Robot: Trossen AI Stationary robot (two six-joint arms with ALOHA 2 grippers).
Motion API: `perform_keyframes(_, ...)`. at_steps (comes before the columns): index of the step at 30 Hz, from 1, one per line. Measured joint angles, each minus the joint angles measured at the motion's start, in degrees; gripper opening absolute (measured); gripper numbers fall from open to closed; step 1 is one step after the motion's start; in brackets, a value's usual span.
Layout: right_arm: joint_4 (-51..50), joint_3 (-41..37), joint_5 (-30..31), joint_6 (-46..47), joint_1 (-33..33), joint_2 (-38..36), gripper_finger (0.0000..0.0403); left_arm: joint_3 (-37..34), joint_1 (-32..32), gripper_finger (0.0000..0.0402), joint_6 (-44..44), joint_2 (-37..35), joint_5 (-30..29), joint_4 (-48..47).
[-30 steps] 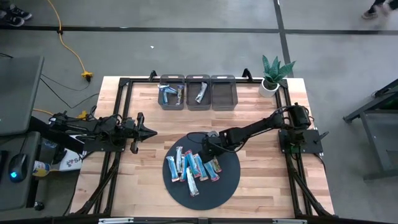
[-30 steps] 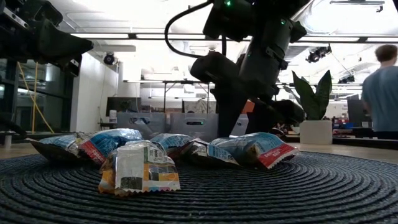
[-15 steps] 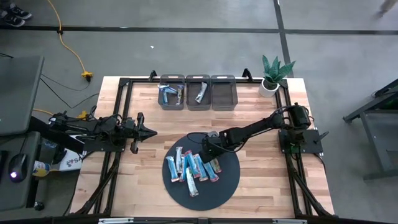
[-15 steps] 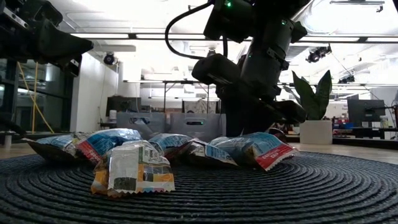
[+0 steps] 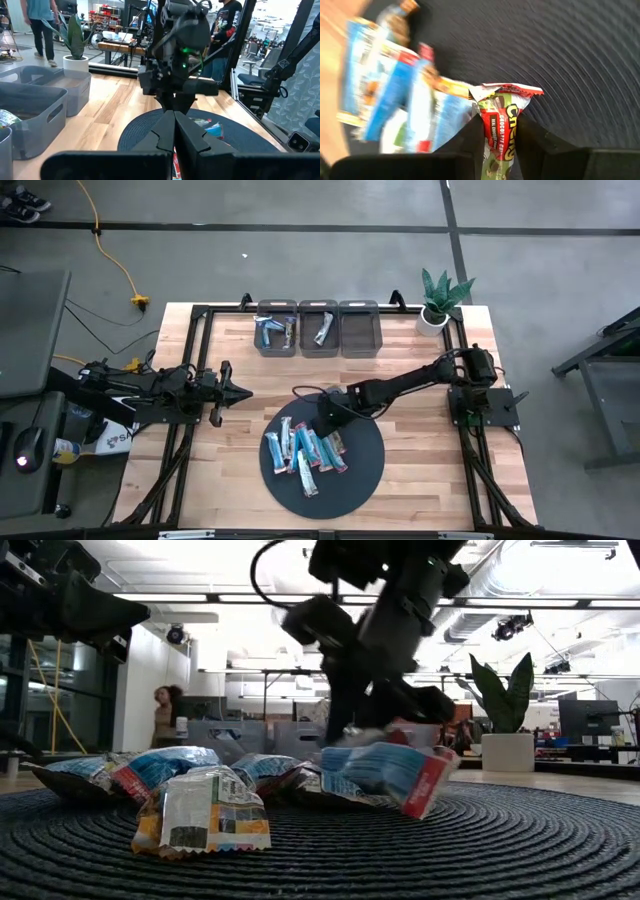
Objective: Pick and place Granola Bars by type
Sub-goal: Put the red granola bar into the right black bin
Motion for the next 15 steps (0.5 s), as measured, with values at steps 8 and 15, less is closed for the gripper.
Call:
perform_keyframes(8,-0.91,6.37,0.13,-5.41,-2.19,-0.02,0.0078,0.00,0.00,0.0001,0.00,-0.01,0.00,0.02)
perform_keyframes(15,-1.03,12.82,0.43,-10.07,-3.80,-0.11,0.0078,0.01,0.02,0.0001,0.00,0.01,-0.02,0.00)
